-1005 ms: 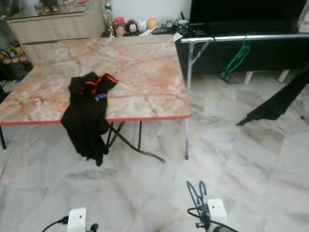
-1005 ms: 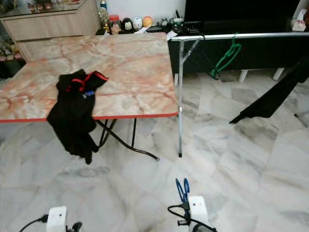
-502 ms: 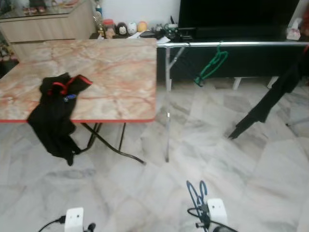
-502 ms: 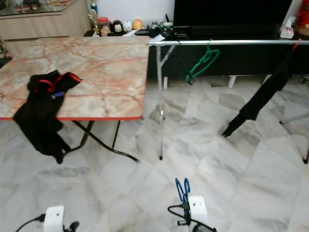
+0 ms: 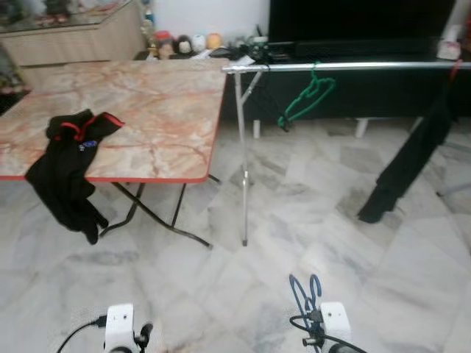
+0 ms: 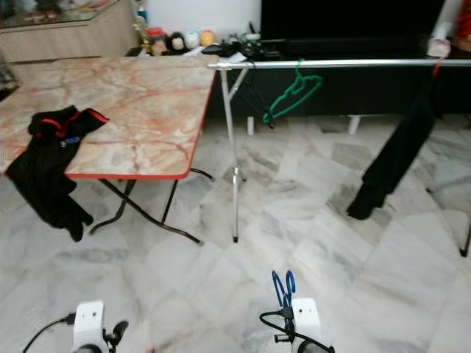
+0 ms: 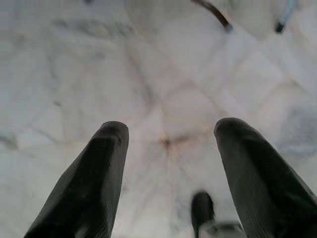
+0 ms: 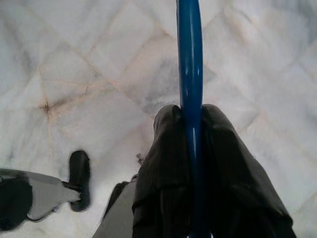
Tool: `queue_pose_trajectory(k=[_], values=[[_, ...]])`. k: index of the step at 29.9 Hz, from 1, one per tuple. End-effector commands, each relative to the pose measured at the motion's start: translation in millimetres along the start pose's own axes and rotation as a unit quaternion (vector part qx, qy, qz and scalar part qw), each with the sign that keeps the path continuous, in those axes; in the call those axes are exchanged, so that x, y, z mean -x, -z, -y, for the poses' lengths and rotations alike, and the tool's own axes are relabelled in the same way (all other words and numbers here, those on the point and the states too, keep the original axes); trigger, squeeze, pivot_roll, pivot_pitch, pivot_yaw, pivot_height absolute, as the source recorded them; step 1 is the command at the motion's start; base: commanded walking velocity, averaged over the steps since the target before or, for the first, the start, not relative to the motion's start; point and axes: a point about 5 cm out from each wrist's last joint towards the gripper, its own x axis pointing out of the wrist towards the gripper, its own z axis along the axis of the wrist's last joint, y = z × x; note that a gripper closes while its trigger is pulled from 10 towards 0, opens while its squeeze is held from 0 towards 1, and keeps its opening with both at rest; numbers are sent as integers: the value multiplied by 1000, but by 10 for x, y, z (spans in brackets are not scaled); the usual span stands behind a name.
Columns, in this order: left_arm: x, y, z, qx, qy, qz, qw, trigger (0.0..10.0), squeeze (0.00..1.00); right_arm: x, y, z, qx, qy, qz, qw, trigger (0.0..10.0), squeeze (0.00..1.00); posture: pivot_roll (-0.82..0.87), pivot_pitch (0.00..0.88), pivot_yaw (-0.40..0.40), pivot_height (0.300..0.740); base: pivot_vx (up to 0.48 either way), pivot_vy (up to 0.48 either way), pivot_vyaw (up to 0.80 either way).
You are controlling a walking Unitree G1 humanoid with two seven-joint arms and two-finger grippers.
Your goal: Hang hanger
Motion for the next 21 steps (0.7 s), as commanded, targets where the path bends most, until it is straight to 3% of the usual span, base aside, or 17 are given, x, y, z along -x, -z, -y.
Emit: queue_pose_trajectory(k=[1, 5, 8, 11, 14, 16, 18, 19, 21], values=[[-64, -281, -39, -23, 10, 60, 998, 10000, 0, -15, -82, -61, 32, -24, 17, 999, 10000, 0, -88, 0, 48, 740, 0, 0, 0], [-87, -470, 3, -44, 36, 102, 993, 10000, 0, -16, -129, -72, 66, -34, 31, 997, 10000, 0, -94, 0, 47, 740, 0, 0, 0], [-83, -735, 130, -69, 100, 161, 979, 10000, 0, -17, -199, -98, 124, -53, 50, 990, 10000, 0, -98, 0, 48, 740, 0, 0, 0], [-68, -796, 180, -81, 126, 174, 973, 10000, 0, -17, -220, -118, 154, -68, 53, 984, 10000, 0, -97, 0, 47, 740, 0, 0, 0], [-29, -882, 244, -117, 177, 184, 960, 10000, 0, -14, -263, -165, 198, -96, 64, 973, 10000, 0, -101, 0, 48, 740, 0, 0, 0], [-23, -890, 250, -123, 183, 185, 958, 10000, 0, -14, -267, -172, 203, -101, 65, 972, 10000, 0, -101, 0, 48, 740, 0, 0, 0], [10, -919, 284, -150, 216, 186, 947, 10000, 0, 19, -943, 55, 233, -137, 133, 954, 10000, 0, -101, 0, 48, 740, 0, 0, 0], [30, -935, 298, -164, 230, 187, 941, 10000, 0, 63, -1172, 115, 243, -157, 156, 945, 10000, 0, -101, 0, 48, 740, 0, 0, 0], [57, -964, 319, -180, 250, 188, 933, 10000, 0, 108, -1326, 135, 254, -185, 170, 934, 10000, 0, -101, 0, 47, 740, 0, 0, 0]])
